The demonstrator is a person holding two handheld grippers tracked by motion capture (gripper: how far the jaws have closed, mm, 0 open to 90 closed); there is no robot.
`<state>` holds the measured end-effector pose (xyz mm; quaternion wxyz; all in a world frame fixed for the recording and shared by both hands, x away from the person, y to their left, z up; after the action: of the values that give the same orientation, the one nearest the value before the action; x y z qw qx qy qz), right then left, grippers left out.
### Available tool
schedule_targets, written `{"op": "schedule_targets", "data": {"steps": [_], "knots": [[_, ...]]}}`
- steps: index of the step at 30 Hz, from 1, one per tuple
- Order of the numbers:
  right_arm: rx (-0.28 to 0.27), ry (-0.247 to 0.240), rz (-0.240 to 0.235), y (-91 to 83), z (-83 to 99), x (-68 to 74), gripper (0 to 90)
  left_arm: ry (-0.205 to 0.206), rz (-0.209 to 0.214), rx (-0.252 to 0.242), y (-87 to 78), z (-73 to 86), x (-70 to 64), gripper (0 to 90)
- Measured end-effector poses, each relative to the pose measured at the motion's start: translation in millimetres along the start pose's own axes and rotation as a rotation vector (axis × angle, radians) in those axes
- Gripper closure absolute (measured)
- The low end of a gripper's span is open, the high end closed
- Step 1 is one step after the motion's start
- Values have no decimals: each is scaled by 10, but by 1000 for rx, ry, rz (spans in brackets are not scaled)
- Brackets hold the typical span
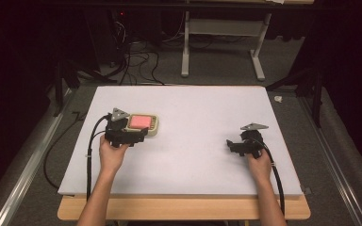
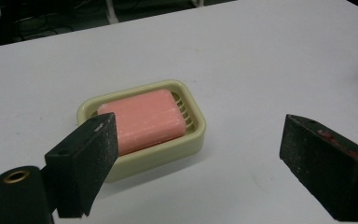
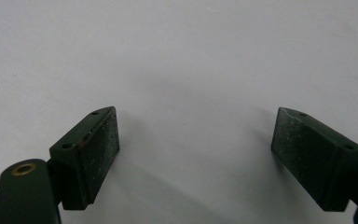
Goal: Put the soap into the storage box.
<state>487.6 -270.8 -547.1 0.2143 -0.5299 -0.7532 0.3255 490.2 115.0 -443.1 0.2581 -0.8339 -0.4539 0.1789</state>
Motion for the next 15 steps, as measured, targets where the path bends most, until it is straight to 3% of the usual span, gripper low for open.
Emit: {"op": "schedule_targets", "data": {"steps": [15], "knots": [[0, 0, 0, 0, 0, 0, 158, -4, 51, -12, -80, 87, -159, 129]]}}
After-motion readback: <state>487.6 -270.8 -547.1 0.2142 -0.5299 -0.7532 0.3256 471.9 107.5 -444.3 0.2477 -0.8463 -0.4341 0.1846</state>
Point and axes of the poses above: each handheld gripper's, and its own axes: y roughly forward along the jaws, z roughly out of its underside, x roughly to its left, the point moved 9 cm from there along y, roughly forward along the jaws, and after that the axes turned 1 degree about x, right-handed, at the moved point
